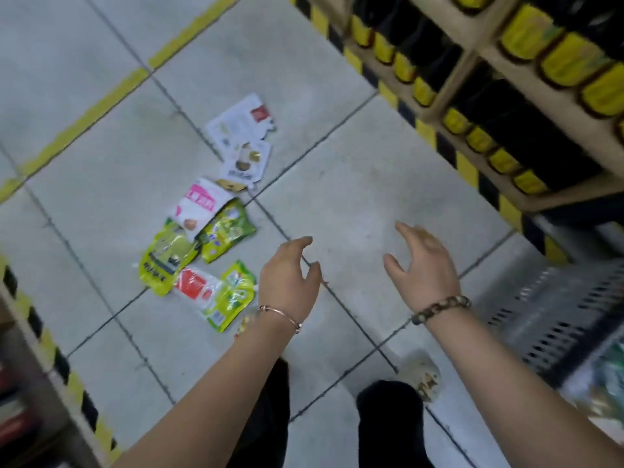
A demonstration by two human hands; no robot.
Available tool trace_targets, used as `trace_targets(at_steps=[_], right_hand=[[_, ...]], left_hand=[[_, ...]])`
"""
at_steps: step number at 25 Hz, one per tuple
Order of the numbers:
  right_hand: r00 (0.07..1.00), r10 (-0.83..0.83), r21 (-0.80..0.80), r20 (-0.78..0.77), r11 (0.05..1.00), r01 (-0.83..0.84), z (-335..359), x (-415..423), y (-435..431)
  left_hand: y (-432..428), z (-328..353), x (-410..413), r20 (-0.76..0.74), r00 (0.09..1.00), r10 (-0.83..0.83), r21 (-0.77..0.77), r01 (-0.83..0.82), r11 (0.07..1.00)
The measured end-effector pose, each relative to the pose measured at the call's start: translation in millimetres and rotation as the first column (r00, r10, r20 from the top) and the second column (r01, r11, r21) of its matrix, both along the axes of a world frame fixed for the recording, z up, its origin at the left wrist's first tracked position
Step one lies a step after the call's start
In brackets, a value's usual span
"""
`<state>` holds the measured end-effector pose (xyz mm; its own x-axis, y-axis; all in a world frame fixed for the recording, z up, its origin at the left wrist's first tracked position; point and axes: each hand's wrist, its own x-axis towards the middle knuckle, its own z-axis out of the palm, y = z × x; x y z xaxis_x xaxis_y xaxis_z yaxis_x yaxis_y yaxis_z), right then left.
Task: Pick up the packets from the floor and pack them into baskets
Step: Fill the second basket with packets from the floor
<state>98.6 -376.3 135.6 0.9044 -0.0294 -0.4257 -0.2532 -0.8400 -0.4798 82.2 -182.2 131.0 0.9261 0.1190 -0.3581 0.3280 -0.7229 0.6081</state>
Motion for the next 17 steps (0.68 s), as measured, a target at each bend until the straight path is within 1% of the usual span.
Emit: trace_targets(at_steps=[3, 7, 12, 15, 17], right_hand=[[0.995, 0.076, 0.035, -0.061, 0.997, -0.074, -16, 10, 82], [0.97, 0.204, 0.045, -0.134, 0.979, -0.199, -43, 22, 176], [0.908, 0.322, 0.038, -0.266, 0.945, -0.324, -109, 27, 273], [0.873, 0.362, 0.031, -0.326, 0.927, -0.373, -159, 26, 315], [0.842, 0.403, 0.015, -0.36, 0.904, -0.426, -202, 25, 338]], left_hand=[[85, -13, -19, -0.083, 0.986, 0.144, 0.025, -0.143, 0.989], [176, -49, -42, -0.212, 0.924, 0.318, 0.043, -0.317, 0.948], [264, -121, -73, -0.381, 0.813, 0.44, 0.115, -0.431, 0.895], [299, -176, -89, -0.478, 0.699, 0.531, 0.128, -0.543, 0.83], [317, -217, -96, -0.522, 0.643, 0.56, 0.147, -0.579, 0.802]])
